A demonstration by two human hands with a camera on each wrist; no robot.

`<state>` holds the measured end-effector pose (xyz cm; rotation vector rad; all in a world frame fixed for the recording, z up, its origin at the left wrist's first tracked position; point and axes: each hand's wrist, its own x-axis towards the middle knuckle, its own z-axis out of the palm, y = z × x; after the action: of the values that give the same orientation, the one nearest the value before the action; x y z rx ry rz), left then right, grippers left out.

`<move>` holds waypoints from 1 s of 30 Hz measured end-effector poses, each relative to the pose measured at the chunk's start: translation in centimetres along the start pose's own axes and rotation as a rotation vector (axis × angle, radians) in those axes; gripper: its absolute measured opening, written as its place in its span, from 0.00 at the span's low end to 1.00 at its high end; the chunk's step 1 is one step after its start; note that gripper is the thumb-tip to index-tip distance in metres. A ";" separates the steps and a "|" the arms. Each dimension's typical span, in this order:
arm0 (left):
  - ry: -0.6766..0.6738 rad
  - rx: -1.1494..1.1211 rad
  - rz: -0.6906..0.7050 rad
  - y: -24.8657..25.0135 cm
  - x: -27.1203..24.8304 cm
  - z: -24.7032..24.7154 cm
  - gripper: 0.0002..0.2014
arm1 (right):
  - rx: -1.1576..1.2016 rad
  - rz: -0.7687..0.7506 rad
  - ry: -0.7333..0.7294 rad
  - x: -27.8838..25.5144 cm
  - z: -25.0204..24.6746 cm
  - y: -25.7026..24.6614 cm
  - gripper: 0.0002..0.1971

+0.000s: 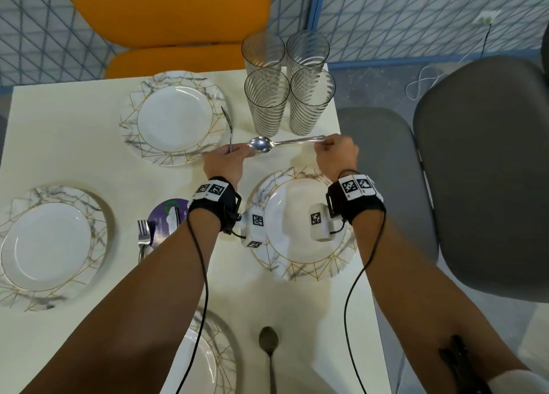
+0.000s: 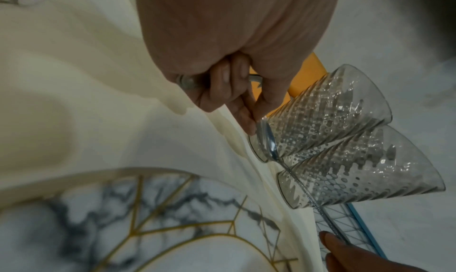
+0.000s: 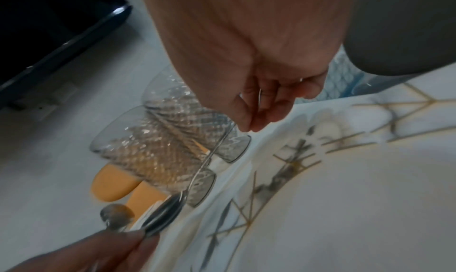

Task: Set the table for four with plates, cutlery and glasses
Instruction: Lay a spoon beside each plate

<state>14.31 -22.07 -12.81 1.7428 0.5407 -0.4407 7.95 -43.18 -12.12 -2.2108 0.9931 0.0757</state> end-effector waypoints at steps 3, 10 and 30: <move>0.000 0.039 -0.020 -0.1 0.0 0.8 0.03 | 0.043 0.046 -0.030 0.9 -0.4 0.3 0.11; 0.006 0.090 -0.053 -0.5 0.7 1.8 0.05 | 0.207 0.161 -0.054 2.7 -0.5 1.0 0.12; 0.029 0.141 -0.001 1.1 2.1 2.6 0.03 | 0.110 0.172 0.004 5.1 -0.3 0.5 0.11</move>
<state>16.67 -24.55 -13.69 1.8864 0.5414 -0.4644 11.12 -46.90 -13.80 -2.0235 1.1607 0.0931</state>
